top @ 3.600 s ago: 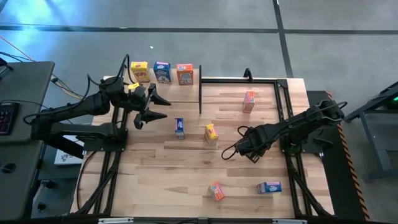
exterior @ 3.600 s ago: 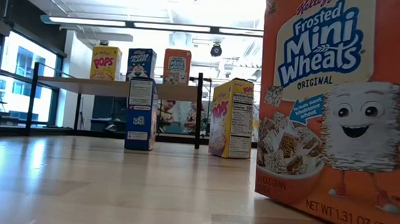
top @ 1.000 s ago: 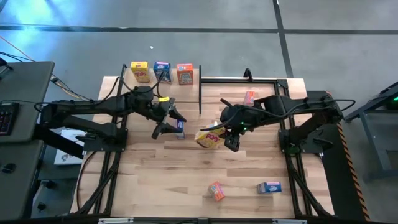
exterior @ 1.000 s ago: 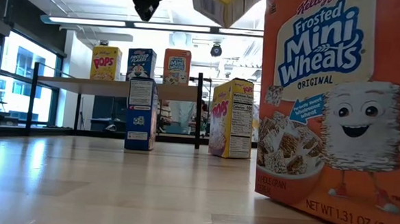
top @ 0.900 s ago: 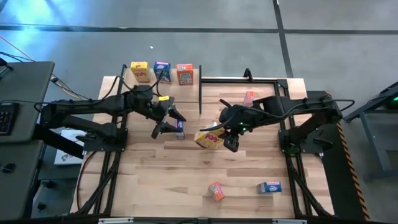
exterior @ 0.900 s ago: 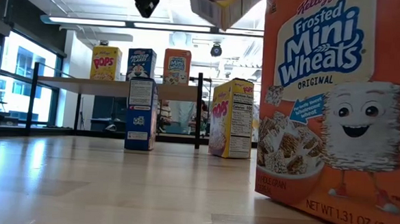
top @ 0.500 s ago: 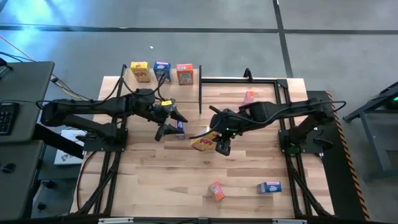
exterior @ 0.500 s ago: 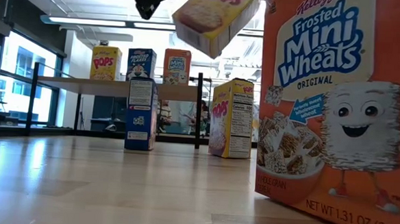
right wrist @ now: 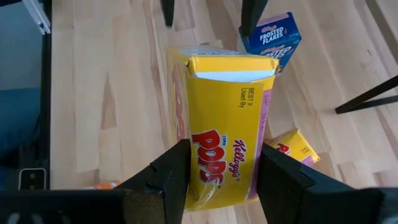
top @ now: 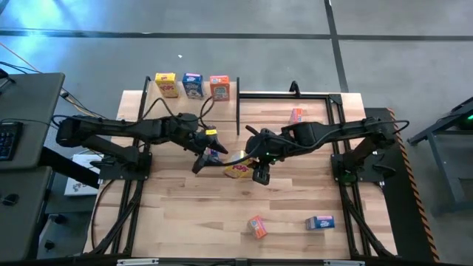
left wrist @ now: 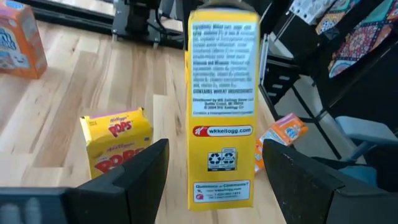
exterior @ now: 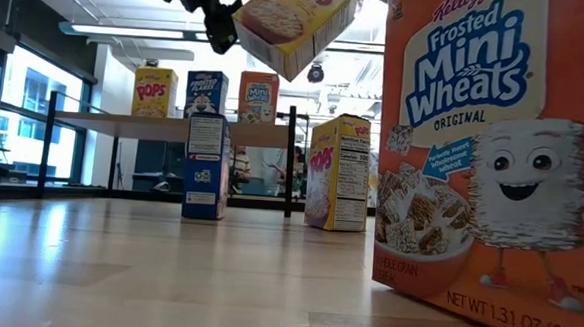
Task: Stack cereal on shelf
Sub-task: Put the right yellow cereal box on the shelf aligned with the other yellow cereal box
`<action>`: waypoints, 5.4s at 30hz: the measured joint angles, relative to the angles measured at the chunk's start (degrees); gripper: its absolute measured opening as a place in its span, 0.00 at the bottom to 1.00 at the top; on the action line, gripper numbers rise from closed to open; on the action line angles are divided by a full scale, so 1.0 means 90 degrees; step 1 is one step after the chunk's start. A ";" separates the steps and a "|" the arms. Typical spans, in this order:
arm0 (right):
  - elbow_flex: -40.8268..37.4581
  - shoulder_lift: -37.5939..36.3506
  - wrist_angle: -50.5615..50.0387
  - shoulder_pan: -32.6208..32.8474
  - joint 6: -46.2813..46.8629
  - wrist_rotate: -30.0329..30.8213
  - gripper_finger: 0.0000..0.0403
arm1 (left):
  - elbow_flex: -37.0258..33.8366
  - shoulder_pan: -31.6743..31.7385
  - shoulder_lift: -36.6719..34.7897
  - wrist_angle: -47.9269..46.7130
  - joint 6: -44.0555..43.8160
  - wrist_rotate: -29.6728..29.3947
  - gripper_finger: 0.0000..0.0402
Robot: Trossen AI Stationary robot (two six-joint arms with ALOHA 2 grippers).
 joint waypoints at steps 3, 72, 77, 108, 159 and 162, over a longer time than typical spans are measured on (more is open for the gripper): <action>0.0000 0.0000 0.0001 0.0000 0.0000 0.0002 0.38 | 0.0000 0.0000 0.0159 0.0126 -0.0003 0.0044 0.62; 0.0000 -0.0002 0.0296 -0.0022 0.0350 0.0515 0.38 | -0.0005 -0.0187 0.0370 0.0337 0.0215 0.0058 0.43; 0.0000 -0.0002 0.0296 -0.0027 0.0346 0.0418 0.38 | -0.0005 -0.0192 0.0370 0.0335 0.0208 0.0074 0.43; 0.0000 -0.1176 0.0250 -0.0058 -0.0671 0.0102 0.62 | -0.0007 -0.0155 -0.0031 0.0151 0.0503 0.0096 0.43; -0.8342 -0.8581 0.4997 0.0568 -0.0969 0.1173 0.62 | -0.1957 -0.0063 -0.5150 -0.0484 0.0795 -0.2401 0.43; -0.8583 -0.8867 0.5082 0.0568 -0.0968 0.1158 0.62 | -0.2101 -0.0065 -0.5349 -0.0448 0.0844 -0.2497 0.43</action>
